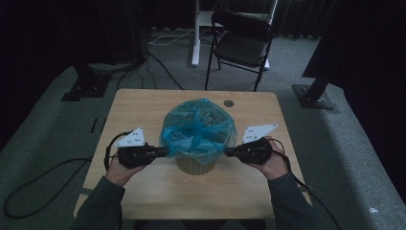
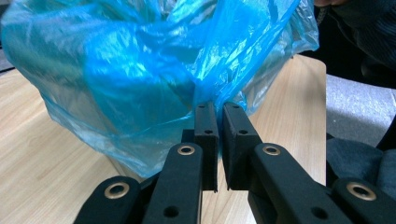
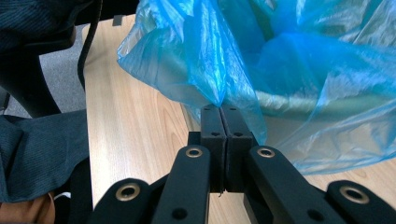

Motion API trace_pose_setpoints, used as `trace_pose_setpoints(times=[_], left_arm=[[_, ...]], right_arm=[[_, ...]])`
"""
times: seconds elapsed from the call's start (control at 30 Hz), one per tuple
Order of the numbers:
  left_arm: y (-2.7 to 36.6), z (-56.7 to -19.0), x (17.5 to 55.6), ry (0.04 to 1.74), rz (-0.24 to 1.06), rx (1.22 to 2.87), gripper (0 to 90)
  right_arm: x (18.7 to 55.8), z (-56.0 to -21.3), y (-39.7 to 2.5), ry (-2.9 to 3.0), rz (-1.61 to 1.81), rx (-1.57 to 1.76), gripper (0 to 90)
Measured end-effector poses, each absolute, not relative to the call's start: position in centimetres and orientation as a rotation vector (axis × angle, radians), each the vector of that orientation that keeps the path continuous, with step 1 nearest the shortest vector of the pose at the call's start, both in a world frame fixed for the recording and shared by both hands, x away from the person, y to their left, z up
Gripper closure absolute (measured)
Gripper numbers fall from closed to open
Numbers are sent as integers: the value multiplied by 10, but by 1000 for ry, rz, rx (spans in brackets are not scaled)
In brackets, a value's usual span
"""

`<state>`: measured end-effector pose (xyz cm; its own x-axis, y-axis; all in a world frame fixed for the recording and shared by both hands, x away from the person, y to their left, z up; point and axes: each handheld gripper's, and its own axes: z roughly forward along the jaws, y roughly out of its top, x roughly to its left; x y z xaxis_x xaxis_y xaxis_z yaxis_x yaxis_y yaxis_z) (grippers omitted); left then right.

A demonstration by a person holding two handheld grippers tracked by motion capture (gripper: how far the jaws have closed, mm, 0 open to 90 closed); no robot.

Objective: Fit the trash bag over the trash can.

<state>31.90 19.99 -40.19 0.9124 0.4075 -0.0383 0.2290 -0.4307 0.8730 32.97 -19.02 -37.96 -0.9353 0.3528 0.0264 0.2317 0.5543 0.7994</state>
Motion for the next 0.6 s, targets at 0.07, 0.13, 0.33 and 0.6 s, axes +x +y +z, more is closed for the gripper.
trace_pose_setpoints(times=[0.07, 0.13, 0.33, 0.6], left_arm=[[199, -405, 319, 460, 217, 2046, 854], [199, -406, 320, 459, 217, 2053, 854], [194, -416, 323, 465, 223, 2100, 854], [189, -426, 326, 471, 239, 2161, 857]], right_arm=[[331, -382, -190, 2653, 1326, 501, 895], [331, -383, -190, 2657, 1326, 502, 895], [332, -389, -186, 2685, 1292, 490, 895], [334, -398, -182, 2724, 1240, 483, 896]])
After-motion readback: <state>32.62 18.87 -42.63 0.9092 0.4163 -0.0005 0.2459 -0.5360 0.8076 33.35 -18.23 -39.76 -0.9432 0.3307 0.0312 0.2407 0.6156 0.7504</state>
